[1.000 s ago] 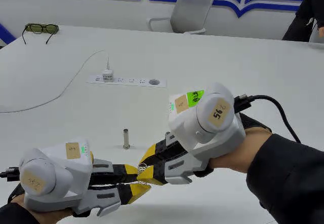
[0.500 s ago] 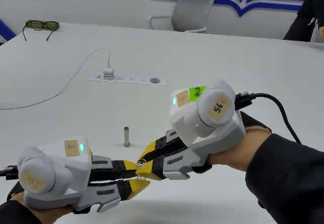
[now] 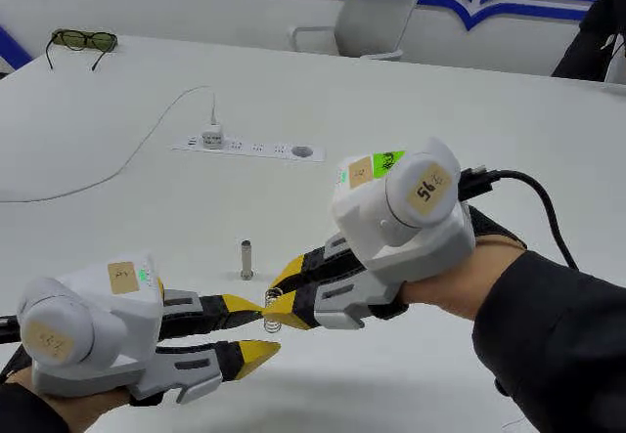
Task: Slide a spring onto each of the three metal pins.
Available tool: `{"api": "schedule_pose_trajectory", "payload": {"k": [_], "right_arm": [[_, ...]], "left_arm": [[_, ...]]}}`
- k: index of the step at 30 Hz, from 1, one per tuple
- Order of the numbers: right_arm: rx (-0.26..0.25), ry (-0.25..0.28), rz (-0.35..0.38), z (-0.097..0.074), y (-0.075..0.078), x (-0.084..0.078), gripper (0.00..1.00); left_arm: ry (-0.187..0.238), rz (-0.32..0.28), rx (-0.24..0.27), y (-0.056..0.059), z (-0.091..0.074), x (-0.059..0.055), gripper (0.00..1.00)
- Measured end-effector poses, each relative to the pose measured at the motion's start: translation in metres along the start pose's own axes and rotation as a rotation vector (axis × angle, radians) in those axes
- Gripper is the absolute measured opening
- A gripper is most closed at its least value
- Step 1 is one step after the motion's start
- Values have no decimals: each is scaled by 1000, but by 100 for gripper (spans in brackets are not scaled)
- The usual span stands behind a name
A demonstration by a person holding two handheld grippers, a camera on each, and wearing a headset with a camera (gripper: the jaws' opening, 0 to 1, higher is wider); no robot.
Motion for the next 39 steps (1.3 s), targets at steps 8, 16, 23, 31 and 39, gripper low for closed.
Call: {"api": "schedule_pose_trajectory", "payload": {"k": [8, 16, 23, 31, 39], "right_arm": [[-42, 14, 14, -4, 13, 4, 12], [-67, 21, 15, -4, 25, 5, 12], [-106, 55, 35, -4, 44, 11, 12], [-139, 83, 62, -1, 63, 13, 12], [-173, 103, 92, 10, 83, 17, 12]], "left_arm": [[-6, -38, 53, -12, -7, -6, 30], [-3, -62, 93, -20, -10, -10, 34], [-11, -74, 109, -23, -12, -13, 37], [-15, -82, 119, -22, -14, -14, 38], [-27, -87, 121, -22, -16, -18, 39]]}}
Point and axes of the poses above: the centre of the closed fingertips' face, and the gripper's own axes: z roughly forward along the fingers, y roughly to its right, x roughly out of its top, the point moved 9 cm from there along -z, roughly backward along the fingers, and after that the axes turned 12 degrees about x, right-handed, at the moved point
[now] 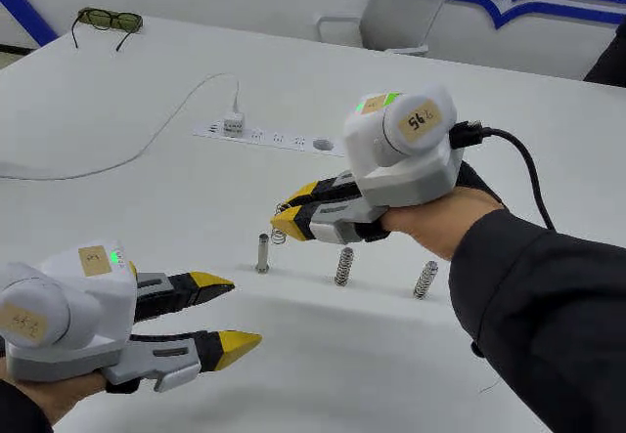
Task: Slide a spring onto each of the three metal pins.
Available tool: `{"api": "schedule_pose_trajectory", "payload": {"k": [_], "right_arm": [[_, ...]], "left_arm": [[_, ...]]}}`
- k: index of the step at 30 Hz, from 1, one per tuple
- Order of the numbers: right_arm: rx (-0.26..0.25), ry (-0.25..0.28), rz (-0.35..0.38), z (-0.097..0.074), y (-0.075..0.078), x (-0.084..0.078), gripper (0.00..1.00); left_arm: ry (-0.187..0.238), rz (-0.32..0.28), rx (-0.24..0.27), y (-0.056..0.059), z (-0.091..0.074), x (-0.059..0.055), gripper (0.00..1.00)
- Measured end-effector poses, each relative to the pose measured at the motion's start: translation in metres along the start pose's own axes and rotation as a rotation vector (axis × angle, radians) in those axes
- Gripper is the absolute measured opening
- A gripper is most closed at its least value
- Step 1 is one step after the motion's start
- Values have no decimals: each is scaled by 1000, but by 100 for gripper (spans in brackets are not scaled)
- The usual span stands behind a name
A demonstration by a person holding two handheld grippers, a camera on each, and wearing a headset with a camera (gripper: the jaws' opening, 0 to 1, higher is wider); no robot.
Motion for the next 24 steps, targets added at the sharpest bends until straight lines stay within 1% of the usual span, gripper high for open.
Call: {"api": "schedule_pose_trajectory", "payload": {"k": [5, 10, 18, 24], "right_arm": [[-12, 6, 15, 10, 12, 0, 12], [-17, -3, 45, 20, 22, -4, 12], [-9, -16, 76, 33, 29, -13, 12], [-6, -10, 93, 37, 33, -16, 12]], "left_arm": [[-4, -2, 5, -2, -1, -1, 39], [-8, -7, 8, -4, -1, -4, 39], [-19, -20, 14, -8, -1, -10, 39], [-24, -27, 14, -10, 0, -13, 38]]}}
Point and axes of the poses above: the centre of the closed fingertips' face, and the gripper's own axes: z roughly forward along the fingers, y roughly to its right, x roughly out of its top, the point moved 9 cm from there along -z, roughly backward along the fingers, and after that the axes turned 12 degrees about x, right-handed, at the moved point
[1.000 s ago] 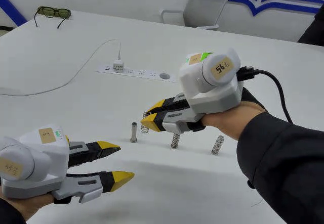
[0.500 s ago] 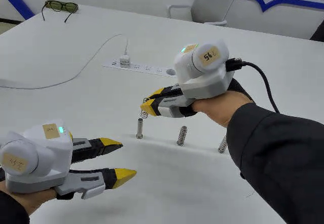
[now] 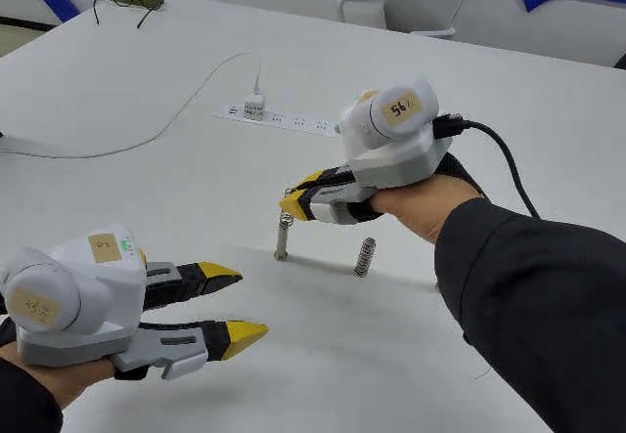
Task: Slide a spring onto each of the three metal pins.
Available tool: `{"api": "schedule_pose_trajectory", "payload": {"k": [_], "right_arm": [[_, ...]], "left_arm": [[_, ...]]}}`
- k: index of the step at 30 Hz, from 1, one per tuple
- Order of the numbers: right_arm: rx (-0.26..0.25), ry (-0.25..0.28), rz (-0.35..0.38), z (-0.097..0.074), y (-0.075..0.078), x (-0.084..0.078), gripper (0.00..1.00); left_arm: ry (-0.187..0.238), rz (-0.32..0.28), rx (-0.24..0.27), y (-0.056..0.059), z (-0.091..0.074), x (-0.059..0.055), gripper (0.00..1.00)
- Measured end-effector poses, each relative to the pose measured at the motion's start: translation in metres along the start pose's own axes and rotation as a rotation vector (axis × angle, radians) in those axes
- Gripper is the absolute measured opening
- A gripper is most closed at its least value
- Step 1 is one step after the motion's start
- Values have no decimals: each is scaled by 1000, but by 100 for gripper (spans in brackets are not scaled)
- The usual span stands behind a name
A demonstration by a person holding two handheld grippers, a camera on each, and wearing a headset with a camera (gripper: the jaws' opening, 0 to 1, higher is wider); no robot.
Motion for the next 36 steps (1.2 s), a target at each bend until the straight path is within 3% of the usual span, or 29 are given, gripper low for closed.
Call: {"api": "schedule_pose_trajectory", "payload": {"k": [10, 36], "right_arm": [[7, -12, 9, 6, 1, -5, 12], [-10, -78, 49, 36, 3, -36, 12]], "left_arm": [[-3, -7, 0, -2, 2, -3, 38], [-18, -22, 4, -5, 4, -8, 38]]}}
Point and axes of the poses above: the centre of the closed fingertips' face, and the gripper's own axes: z roughly forward along the fingers, y roughly to its right, x roughly out of its top, the point moved 9 cm from there along -z, roughly backward along the fingers, and after that the axes turned 12 degrees about x, right-handed, at the moved point
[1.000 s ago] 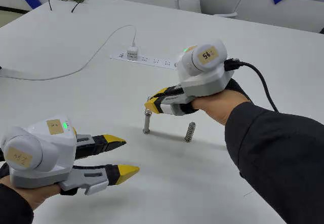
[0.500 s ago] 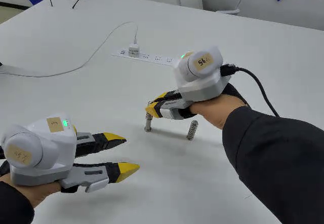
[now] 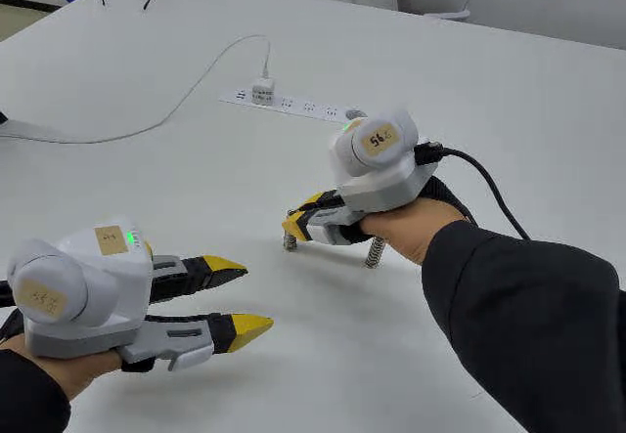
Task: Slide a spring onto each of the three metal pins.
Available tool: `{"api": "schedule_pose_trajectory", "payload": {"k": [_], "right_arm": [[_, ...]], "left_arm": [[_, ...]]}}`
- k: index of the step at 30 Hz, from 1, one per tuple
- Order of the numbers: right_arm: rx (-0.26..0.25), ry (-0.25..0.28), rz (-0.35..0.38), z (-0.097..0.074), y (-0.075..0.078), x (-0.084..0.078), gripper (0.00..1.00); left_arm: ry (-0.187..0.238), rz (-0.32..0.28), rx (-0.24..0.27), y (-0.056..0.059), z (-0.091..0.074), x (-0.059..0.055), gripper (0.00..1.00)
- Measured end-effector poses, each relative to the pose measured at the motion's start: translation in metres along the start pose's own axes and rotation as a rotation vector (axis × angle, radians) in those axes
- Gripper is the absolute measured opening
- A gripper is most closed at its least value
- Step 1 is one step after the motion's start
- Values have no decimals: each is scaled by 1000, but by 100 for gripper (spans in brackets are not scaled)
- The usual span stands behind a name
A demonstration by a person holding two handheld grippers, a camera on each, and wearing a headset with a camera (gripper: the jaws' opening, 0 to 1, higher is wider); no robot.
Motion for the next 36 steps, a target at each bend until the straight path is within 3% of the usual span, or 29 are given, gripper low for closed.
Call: {"api": "schedule_pose_trajectory", "payload": {"k": [12, 36], "right_arm": [[-3, -6, -4, 1, 0, -3, 13], [-38, 46, 1, -32, -18, -10, 20]], "left_arm": [[-1, 2, 2, 0, 0, 2, 38], [11, 17, 6, -2, -2, 12, 41]]}}
Point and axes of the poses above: the centre of the closed fingertips' face, and the gripper's own axes: z roughly forward along the fingers, y roughly to its right, x roughly out of its top, the point moved 9 cm from there along -z, roughly backward along the fingers, and after that the axes turned 12 degrees about x, right-handed, at the moved point
